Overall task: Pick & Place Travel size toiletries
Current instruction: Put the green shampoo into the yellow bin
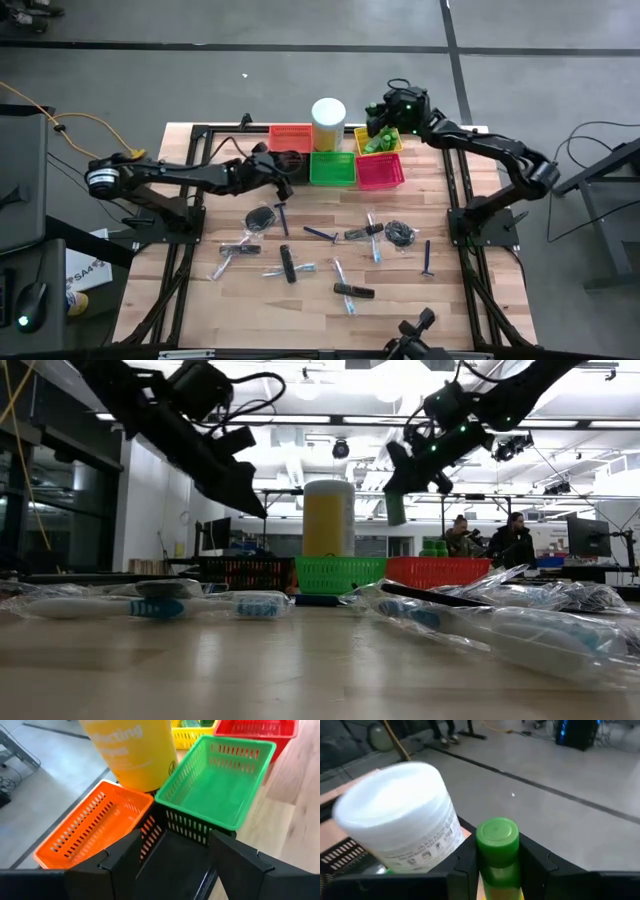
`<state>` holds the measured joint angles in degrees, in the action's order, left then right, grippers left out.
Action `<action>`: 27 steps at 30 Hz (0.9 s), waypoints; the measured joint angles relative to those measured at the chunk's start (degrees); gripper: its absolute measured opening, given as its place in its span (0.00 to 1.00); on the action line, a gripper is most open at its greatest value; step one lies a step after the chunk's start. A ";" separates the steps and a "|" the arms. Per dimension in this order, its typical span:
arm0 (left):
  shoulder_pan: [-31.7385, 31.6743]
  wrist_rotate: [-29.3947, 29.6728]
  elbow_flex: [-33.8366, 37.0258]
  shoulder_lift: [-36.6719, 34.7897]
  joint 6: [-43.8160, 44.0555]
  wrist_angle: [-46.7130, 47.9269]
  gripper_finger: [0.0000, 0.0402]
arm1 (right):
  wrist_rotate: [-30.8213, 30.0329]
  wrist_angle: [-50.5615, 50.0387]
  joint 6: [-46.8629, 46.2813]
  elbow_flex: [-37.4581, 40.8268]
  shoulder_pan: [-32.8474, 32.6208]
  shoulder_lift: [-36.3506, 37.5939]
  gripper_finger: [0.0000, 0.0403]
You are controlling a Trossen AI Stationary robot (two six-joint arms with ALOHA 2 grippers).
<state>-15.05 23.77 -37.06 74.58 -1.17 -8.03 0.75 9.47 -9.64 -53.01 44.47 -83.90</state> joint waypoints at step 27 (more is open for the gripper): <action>-12.81 -16.02 2.32 -4.81 -17.00 -1.39 0.57 | -14.46 1.53 -22.26 0.03 -3.28 -14.75 0.40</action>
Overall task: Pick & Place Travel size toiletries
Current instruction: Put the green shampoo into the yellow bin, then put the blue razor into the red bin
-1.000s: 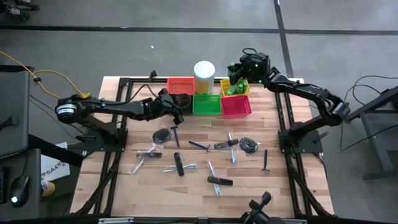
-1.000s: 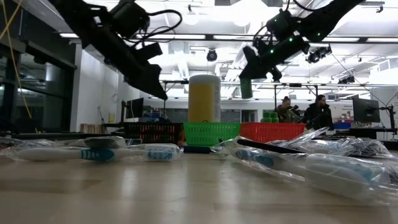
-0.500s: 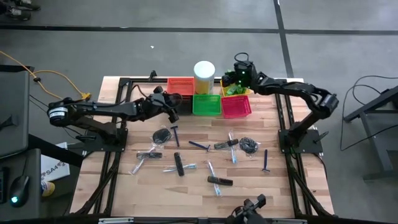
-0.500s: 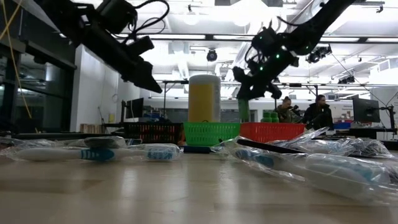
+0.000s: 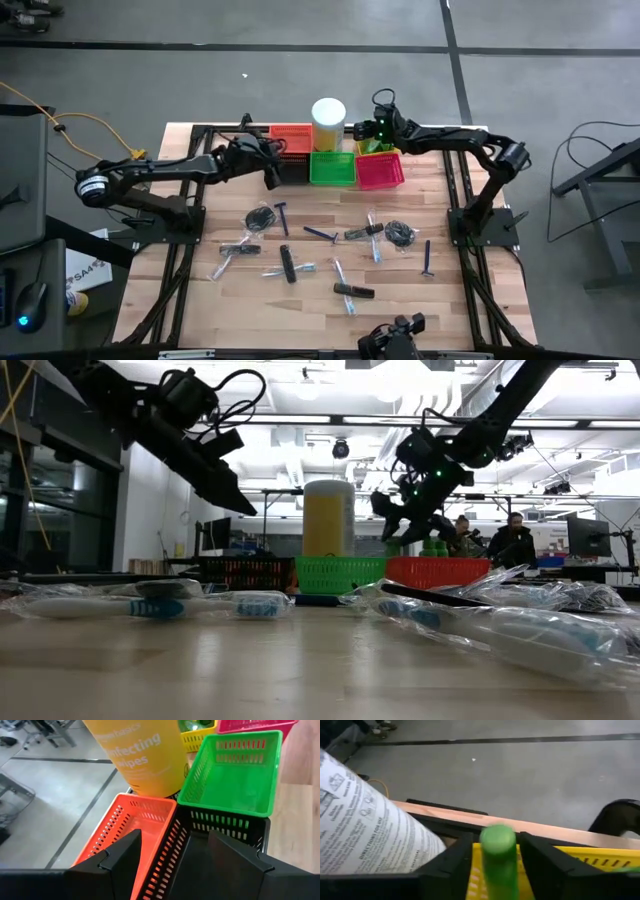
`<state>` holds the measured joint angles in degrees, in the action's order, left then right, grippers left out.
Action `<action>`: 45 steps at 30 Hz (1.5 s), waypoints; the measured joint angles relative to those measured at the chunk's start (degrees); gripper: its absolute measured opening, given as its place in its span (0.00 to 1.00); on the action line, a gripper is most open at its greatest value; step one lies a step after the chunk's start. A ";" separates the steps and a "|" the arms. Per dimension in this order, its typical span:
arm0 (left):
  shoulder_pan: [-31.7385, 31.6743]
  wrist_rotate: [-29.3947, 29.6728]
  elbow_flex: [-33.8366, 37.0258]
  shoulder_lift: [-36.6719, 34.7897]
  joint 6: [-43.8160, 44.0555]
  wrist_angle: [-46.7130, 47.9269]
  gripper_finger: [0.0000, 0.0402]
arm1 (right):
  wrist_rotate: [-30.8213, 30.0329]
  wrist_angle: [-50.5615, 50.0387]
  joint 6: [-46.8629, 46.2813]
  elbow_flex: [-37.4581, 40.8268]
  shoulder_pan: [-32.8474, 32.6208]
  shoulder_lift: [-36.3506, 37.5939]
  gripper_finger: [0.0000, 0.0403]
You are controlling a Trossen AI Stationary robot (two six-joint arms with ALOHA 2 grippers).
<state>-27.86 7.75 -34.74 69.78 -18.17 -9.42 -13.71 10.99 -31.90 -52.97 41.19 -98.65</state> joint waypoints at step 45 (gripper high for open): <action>-13.39 -22.39 -0.07 -11.96 -4.71 -1.14 0.57 | 34.16 -84.00 -58.49 2.34 -35.81 38.72 0.42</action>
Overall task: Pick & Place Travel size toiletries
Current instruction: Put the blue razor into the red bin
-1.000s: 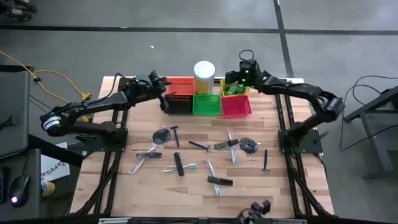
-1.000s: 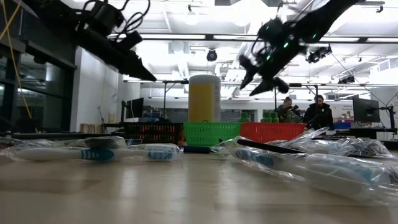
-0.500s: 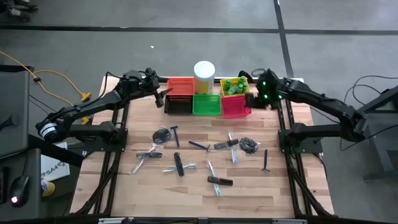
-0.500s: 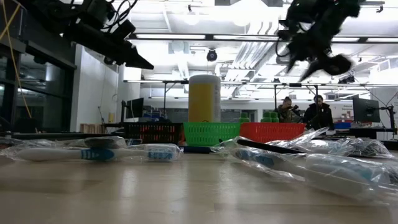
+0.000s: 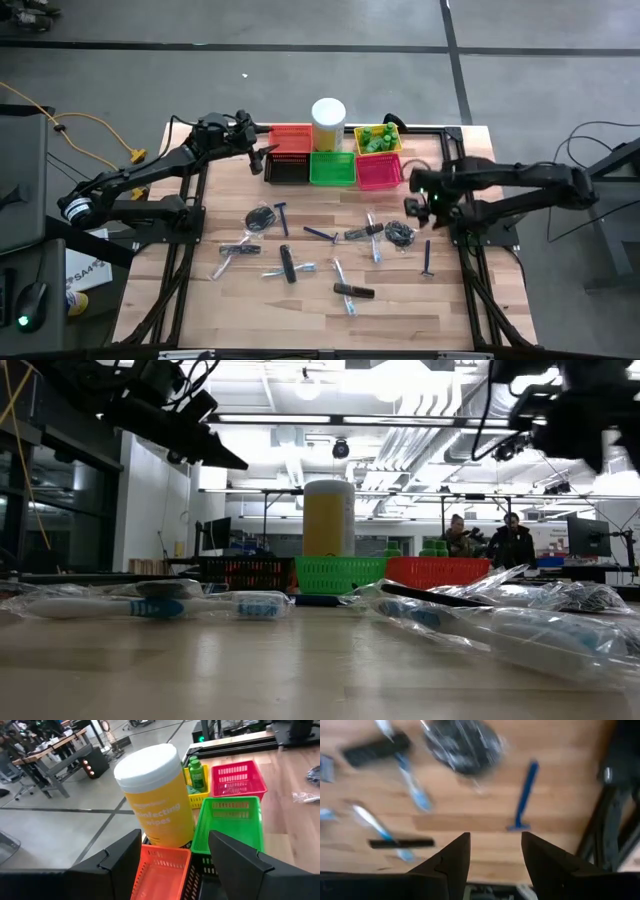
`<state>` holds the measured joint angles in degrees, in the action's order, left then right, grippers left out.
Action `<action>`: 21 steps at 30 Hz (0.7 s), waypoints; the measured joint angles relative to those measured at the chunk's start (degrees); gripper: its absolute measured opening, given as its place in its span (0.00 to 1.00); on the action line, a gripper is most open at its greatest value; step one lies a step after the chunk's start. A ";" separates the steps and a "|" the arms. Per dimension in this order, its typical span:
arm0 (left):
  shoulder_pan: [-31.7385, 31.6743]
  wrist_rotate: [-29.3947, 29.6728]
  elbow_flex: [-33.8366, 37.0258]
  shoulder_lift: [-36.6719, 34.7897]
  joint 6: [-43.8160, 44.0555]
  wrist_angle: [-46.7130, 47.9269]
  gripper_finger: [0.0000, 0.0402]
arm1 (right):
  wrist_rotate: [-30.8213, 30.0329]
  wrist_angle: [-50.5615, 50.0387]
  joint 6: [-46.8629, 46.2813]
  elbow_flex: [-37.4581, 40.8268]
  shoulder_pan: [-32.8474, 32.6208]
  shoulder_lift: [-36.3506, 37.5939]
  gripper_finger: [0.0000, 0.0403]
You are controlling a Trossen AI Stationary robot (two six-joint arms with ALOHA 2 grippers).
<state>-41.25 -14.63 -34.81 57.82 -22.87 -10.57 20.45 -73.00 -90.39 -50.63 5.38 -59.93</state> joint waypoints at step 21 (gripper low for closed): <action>0.00 -0.67 0.00 0.02 -1.33 0.00 0.57 | -0.99 31.56 -38.47 22.14 -27.01 0.60 0.42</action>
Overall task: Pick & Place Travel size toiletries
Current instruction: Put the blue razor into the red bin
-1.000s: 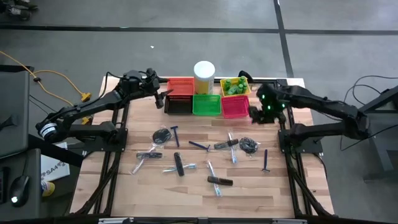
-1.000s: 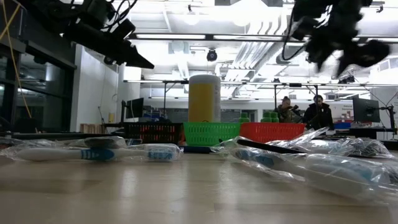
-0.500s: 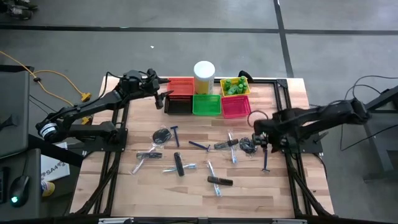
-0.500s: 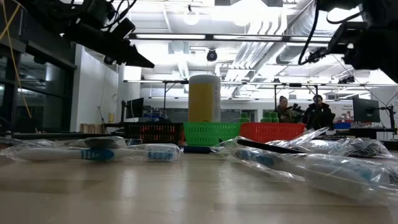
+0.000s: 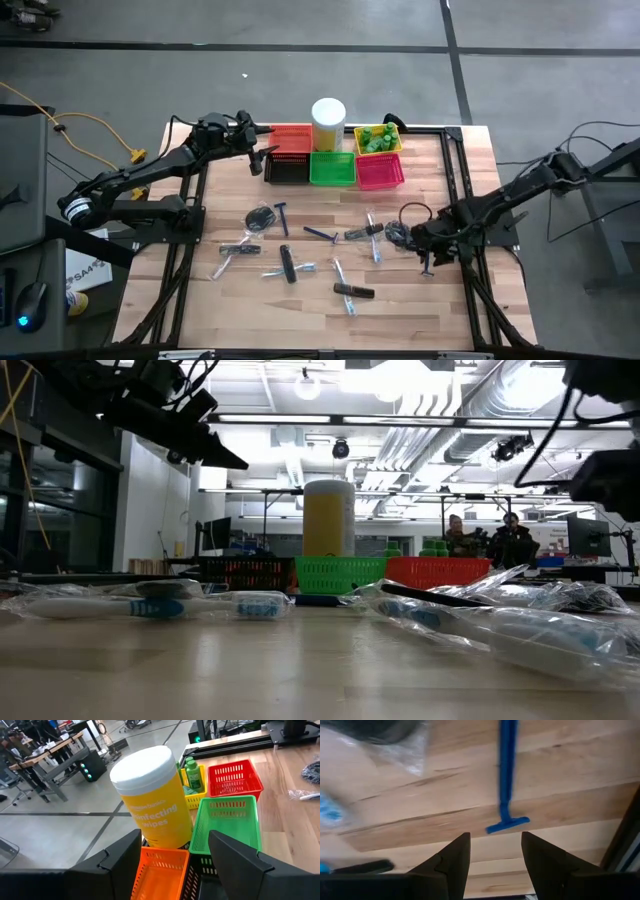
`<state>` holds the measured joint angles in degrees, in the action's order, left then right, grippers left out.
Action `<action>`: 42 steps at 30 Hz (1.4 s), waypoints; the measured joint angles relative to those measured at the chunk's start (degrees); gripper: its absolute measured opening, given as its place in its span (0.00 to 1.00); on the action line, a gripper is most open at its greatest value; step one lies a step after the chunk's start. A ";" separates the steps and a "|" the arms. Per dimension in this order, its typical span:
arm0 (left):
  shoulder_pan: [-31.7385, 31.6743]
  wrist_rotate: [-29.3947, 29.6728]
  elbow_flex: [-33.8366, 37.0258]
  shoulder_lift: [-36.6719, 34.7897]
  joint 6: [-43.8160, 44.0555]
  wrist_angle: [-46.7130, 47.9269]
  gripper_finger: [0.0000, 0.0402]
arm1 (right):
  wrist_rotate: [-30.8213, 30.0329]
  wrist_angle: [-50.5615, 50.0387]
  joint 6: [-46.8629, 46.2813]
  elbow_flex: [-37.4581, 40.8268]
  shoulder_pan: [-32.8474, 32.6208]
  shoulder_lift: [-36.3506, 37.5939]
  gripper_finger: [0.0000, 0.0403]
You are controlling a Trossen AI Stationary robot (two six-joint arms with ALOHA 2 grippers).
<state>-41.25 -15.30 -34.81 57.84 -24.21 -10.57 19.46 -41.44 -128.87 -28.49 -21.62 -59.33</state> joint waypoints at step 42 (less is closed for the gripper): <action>0.00 -0.20 0.00 0.00 0.02 0.02 0.57 | -10.07 7.73 -4.36 3.63 -8.13 -11.23 0.08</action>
<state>-41.25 -15.51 -34.81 57.84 -24.18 -10.55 9.39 -33.71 -133.23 -24.86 -29.75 -70.57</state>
